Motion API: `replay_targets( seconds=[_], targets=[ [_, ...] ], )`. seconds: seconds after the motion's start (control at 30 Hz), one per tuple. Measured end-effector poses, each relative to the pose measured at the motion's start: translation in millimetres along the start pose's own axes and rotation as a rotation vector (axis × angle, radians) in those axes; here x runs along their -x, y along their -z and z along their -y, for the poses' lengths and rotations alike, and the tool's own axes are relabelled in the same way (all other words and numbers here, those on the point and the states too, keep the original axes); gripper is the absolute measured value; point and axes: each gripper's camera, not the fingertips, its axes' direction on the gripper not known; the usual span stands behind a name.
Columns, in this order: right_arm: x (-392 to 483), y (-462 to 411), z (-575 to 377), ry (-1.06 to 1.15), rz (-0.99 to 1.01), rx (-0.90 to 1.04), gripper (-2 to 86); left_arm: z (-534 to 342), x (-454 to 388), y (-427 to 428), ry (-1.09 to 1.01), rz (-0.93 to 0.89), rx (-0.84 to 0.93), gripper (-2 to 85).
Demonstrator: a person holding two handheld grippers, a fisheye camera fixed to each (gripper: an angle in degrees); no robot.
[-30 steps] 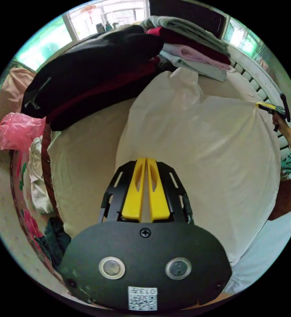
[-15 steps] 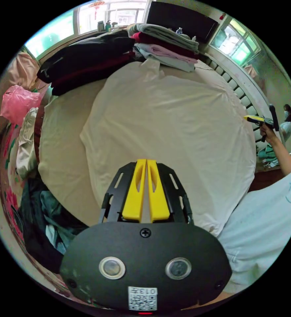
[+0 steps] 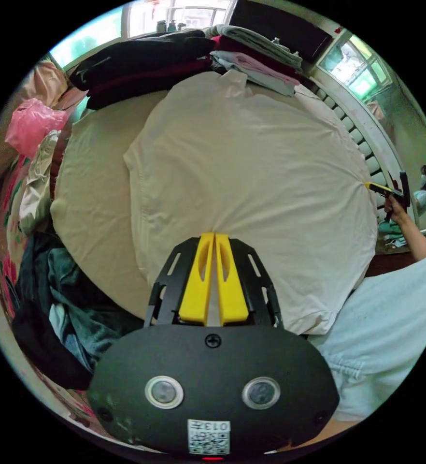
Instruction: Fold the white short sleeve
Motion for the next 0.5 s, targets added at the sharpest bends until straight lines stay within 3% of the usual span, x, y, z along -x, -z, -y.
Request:
replay_targets(
  seconds=[0.13,0.5],
  targets=[
    [15.2,15.5,-4.7,0.032,0.046,-0.053,-0.1,-1.0,-16.8,17.0,-0.027,0.069,-0.067,-0.3],
    [28.2,8.5,-46.2,0.023,0.045,0.016,-0.1,-22.9,-4.9,-18.1,-0.026,0.083,0.031,-0.3]
  ],
)
